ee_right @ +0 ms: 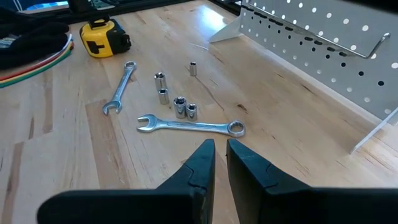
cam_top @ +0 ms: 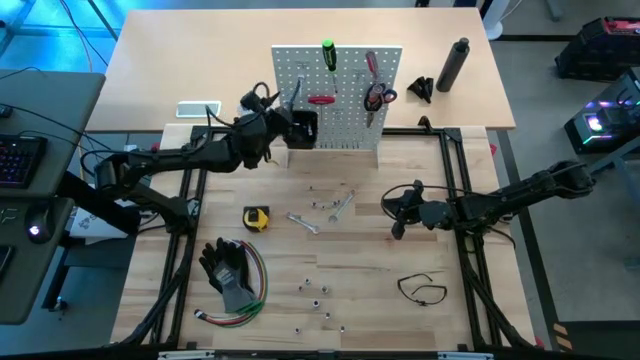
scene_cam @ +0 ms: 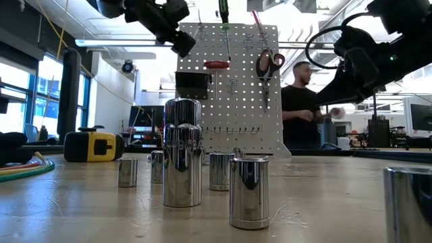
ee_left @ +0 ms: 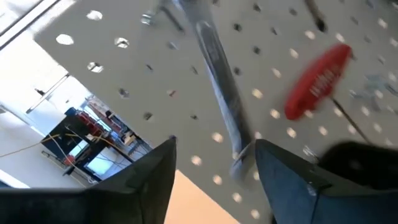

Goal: Hang tools onto peg board
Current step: Hang the right silver wrench on the white peg board, then hang the left silver wrench on the white peg board

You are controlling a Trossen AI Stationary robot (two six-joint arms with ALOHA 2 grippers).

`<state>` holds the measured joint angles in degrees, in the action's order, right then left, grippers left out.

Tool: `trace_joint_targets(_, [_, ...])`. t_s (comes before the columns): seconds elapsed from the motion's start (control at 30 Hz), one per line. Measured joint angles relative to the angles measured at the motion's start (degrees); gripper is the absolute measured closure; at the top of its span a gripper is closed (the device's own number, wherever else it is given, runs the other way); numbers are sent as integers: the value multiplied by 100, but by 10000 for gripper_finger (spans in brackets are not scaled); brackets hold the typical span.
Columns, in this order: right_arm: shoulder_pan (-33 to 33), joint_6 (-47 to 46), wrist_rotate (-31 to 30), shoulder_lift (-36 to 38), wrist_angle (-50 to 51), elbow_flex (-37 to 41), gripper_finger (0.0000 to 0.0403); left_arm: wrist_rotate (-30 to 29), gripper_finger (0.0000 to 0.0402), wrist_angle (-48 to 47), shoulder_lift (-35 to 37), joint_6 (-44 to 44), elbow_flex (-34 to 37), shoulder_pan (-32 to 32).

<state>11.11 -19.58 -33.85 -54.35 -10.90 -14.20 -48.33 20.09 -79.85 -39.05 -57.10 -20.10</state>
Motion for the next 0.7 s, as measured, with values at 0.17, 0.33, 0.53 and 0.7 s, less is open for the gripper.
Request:
trace_joint_targets(0.17, [0,5,-2,0,2,0,359,-141,176,-608,0,237,0,232])
trace_joint_targets(0.33, [0,6,72,0,0,0,333,-147,174,-1240,4,647,0,480])
trace_joint_targets(0.53, [1,16,416,0,-31,0,298,231,174,-2214,171,1378,2,944])
trace_joint_targets(0.7, [0,188,578,-48,-178,0,275,925,174,-3068,251,2152,2,1444])
